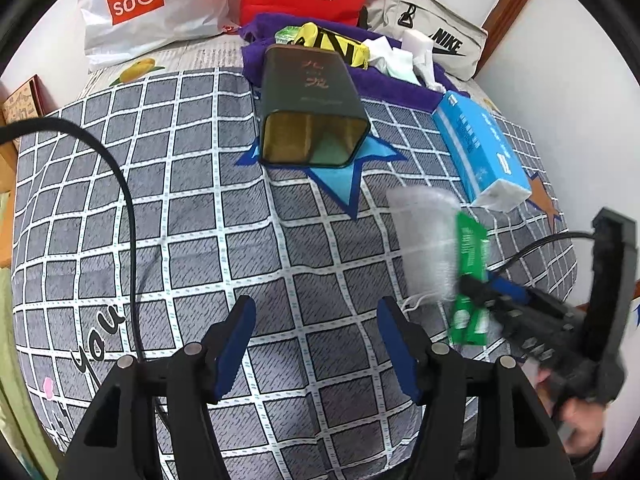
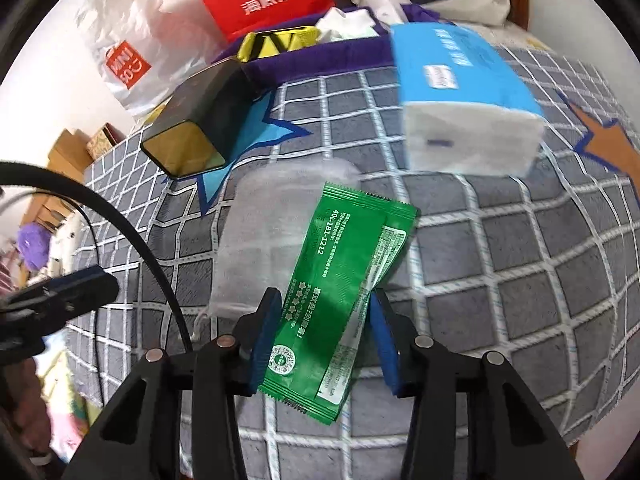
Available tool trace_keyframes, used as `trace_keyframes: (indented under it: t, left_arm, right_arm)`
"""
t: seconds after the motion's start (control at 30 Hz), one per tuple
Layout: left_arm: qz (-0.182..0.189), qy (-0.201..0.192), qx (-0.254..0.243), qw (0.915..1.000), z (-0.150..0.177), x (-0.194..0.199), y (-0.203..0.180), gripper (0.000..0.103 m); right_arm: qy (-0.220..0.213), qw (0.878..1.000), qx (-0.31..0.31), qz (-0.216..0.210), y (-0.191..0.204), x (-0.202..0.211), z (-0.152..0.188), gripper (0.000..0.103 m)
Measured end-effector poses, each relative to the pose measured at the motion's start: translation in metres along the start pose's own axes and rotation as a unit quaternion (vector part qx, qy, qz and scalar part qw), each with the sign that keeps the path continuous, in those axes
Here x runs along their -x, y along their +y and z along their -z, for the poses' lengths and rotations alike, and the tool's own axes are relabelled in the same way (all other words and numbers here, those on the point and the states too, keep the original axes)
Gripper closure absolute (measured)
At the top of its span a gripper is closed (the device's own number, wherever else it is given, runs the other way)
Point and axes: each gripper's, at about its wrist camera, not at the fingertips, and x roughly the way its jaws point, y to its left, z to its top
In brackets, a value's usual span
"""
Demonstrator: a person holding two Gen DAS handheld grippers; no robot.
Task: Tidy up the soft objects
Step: 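Grasp the clear mesh bag with the left gripper while the right holds the green packet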
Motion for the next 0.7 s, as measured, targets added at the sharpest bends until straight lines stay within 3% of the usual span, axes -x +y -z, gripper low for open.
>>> trace_keyframes:
  t: [0.27,0.47,0.57,0.7]
  left_arm:
    - [0.001,0.007,-0.002,1.0,0.0,-0.011,-0.005,0.04]
    - [-0.014,0.02,-0.012,0.9996,-0.005,-0.023,-0.015,0.04]
    - [-0.01,0.026,-0.015,0.9995,-0.007,-0.025,-0.02,0.04]
    - [-0.001,0.029,-0.017,0.9994,-0.01,-0.029,-0.029,0.04]
  right_arm:
    - [0.02,0.993,0.089,0.078,-0.028,0.012,-0.004,0.055]
    - [0.018,0.997,0.028,0.067,-0.048,0.01,-0.001,0.047]
    - [-0.004,0.998,0.003,0.057,-0.048,0.01,0.001,0.033]
    - [-0.026,0.992,0.046,0.113,-0.025,-0.002,0.004,0.038]
